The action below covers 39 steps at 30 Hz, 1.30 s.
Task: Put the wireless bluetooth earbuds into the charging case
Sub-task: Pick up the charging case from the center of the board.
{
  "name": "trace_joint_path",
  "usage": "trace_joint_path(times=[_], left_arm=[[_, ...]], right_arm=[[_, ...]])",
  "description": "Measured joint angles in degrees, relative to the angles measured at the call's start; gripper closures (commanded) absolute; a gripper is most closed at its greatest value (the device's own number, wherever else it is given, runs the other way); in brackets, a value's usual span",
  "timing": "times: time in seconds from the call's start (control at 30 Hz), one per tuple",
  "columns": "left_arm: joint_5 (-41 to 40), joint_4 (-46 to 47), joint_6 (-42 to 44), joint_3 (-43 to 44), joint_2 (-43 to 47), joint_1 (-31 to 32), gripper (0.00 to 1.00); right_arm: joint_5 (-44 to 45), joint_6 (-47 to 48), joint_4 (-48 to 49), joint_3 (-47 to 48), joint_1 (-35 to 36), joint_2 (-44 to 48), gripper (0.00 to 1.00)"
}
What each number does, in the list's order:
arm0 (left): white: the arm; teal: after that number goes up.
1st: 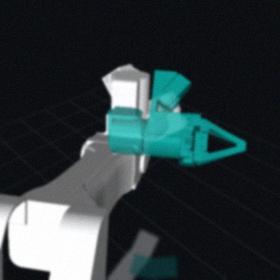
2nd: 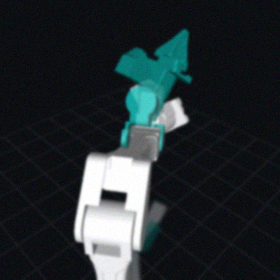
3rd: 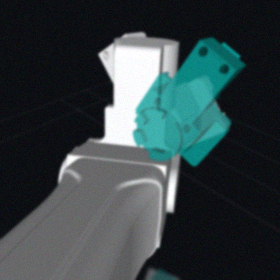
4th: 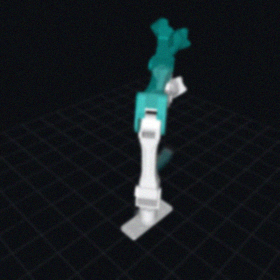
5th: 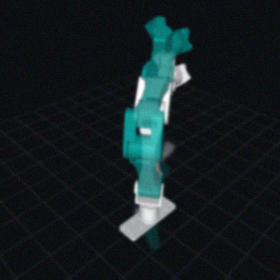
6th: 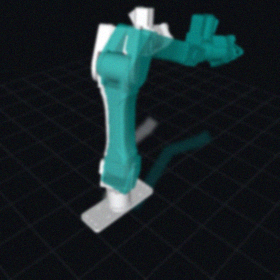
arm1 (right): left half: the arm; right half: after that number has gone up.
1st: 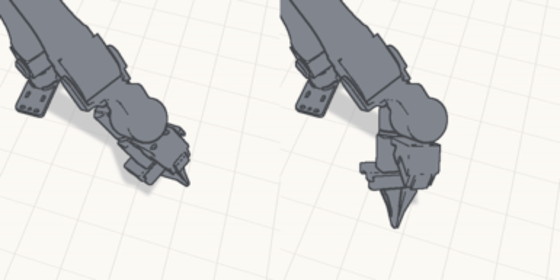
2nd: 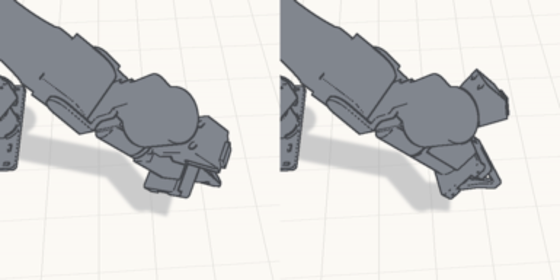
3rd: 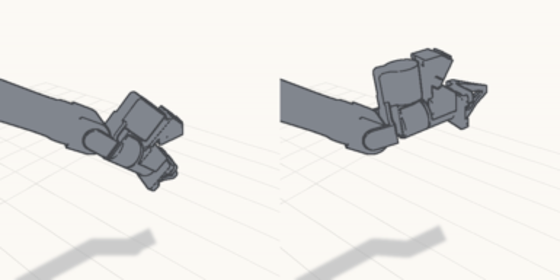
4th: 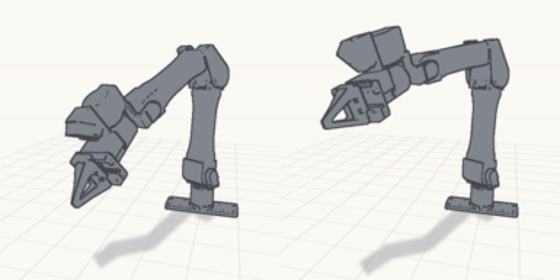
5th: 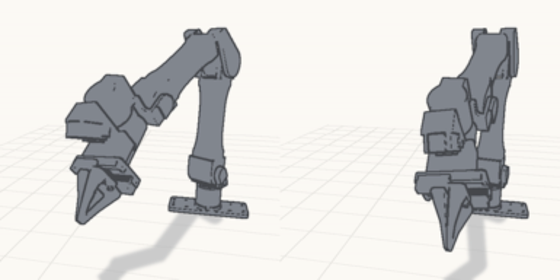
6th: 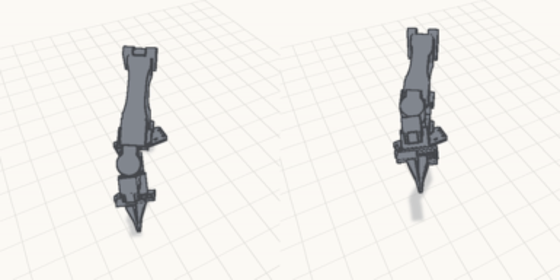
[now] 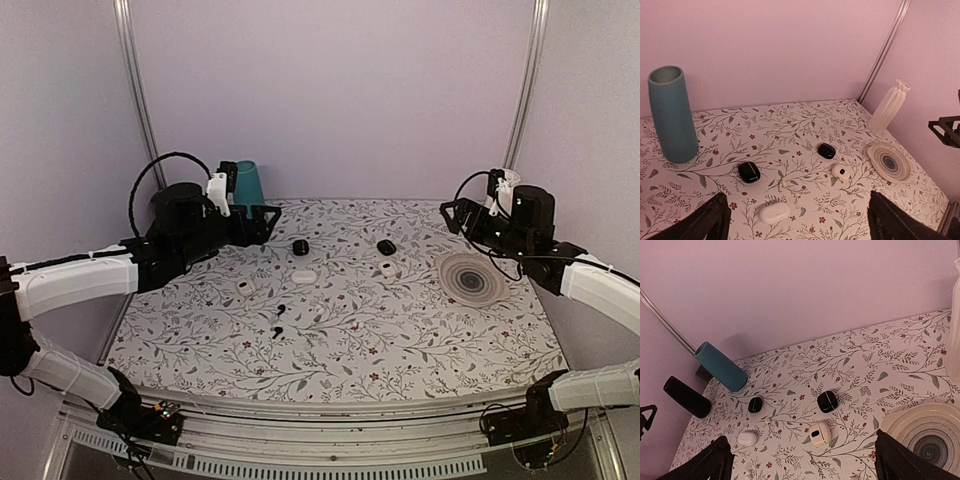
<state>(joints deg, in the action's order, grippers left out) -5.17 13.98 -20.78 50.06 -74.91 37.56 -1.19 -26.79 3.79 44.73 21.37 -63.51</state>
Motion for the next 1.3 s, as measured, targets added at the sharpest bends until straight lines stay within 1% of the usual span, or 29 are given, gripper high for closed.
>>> trace_joint_path(times=[0.13, 0.43, 0.5, 0.67, 0.87, 1.17, 1.3], left_arm=[[0.04, 0.13, 0.0, 0.0, 0.0, 0.0, 0.04], [0.87, 0.37, -0.28, -0.42, 0.0, -0.02, 0.04], [1.33, 0.37, -0.5, -0.85, 0.0, -0.02, 0.04], [3.19, 0.35, -1.88, -1.05, -0.11, -0.09, 0.04], [5.46, 0.33, -4.02, -1.16, -0.48, -0.22, 0.04], [7.3, 0.33, -6.1, -2.03, -1.07, -0.66, 0.04], [7.58, 0.33, -6.47, -2.12, -1.14, -0.87, 0.04]], right_arm=[[-0.48, 0.0, -0.61, 0.33, 0.0, -1.36, 0.01], [-3.72, 0.52, -4.46, 3.87, 0.0, -11.08, 0.0], [-4.61, 0.9, -6.14, 5.53, 0.0, -14.19, 0.02], [-7.5, 2.12, -8.66, 12.11, 0.39, -25.97, 0.04], [-9.22, 3.1, -10.23, 15.06, 1.7, -34.01, 0.12], [-7.98, 6.29, -13.99, 26.1, 4.81, -45.24, 0.25], [-5.64, 7.52, -17.14, 31.12, 6.4, -49.88, 0.28]])
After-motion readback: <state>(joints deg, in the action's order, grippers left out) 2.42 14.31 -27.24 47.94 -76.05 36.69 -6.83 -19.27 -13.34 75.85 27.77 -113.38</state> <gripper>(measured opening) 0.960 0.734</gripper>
